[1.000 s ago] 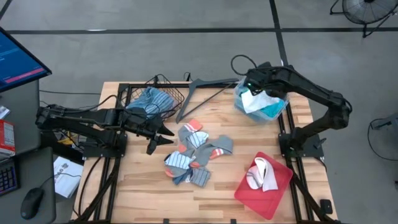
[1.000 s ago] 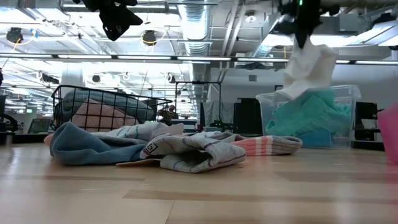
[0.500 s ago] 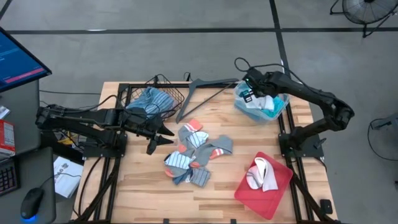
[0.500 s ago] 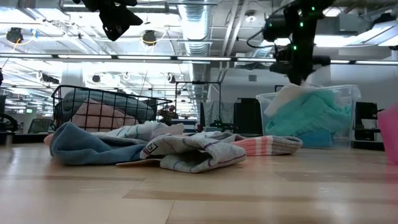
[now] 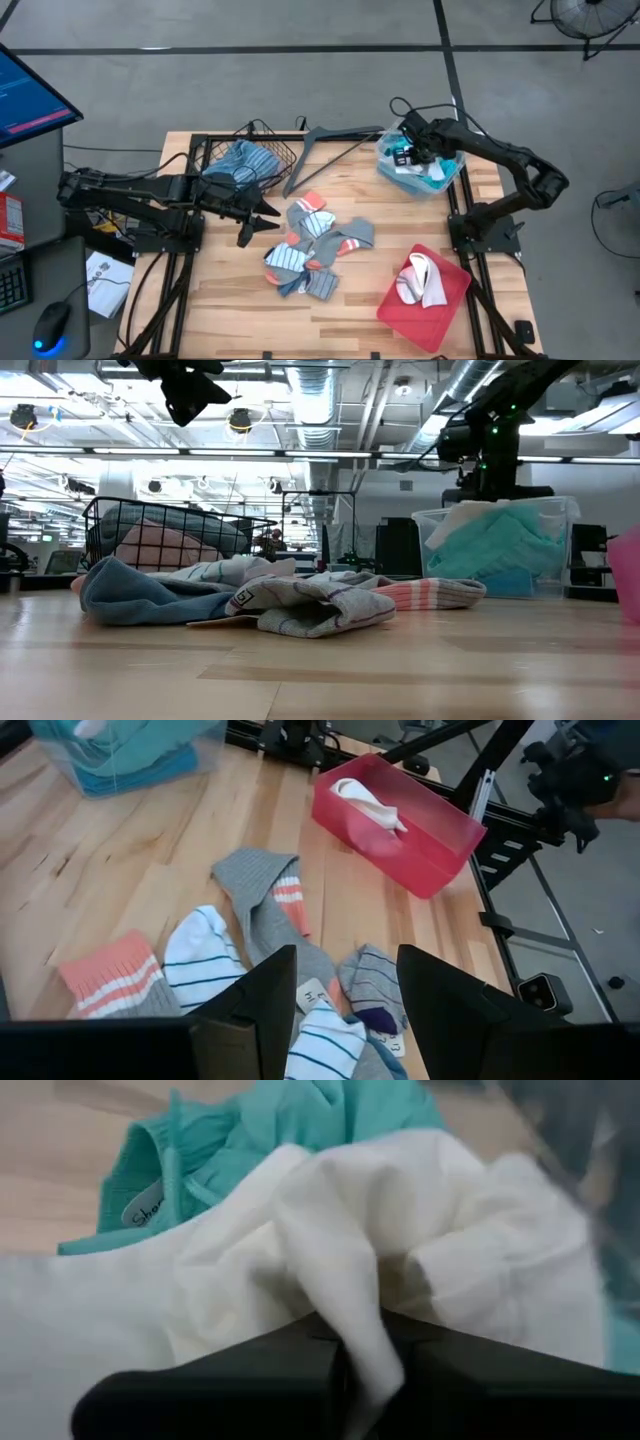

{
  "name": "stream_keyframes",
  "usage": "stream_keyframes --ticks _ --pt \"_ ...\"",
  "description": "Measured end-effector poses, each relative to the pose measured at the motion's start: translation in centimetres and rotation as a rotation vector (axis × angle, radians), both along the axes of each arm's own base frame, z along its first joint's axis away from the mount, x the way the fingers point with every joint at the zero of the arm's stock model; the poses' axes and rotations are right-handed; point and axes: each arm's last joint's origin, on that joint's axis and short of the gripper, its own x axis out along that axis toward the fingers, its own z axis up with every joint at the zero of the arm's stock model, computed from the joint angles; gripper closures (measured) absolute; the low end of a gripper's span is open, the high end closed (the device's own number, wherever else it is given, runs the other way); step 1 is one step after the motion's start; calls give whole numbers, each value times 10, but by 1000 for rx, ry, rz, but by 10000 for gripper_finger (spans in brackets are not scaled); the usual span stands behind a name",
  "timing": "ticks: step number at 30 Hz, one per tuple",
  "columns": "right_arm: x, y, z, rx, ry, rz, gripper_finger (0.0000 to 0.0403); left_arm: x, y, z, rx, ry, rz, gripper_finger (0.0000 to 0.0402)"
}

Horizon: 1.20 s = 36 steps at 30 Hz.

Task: Pick & Place Cloths
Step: Put the white shorts into the transparent bin

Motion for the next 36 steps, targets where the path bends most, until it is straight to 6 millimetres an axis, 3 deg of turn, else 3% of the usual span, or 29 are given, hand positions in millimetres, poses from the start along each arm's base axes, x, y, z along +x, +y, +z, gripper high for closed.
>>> stream_keyframes --ticks 7,10,13,18,24,30,36 --pt "3 -5 -14 91 -48 -164 379 0 1 0 -21 2 57 243" --pt "3 -9 -22 166 -102 -299 366 0 1 0 -22 2 70 243" --pt "4 -10 -24 210 -132 -315 346 0 1 0 -22 2 70 243" --pt "1 -8 -8 164 -122 -269 292 0 1 0 -22 1 70 237" --pt "-5 -4 34 23 -201 -219 194 0 1 0 -22 1 70 217" --pt "-8 8 72 -98 -278 -38 136 0 1 0 -23 2 69 210" --pt "10 47 95 -221 -246 486 132 0 1 0 -23 1 69 210"
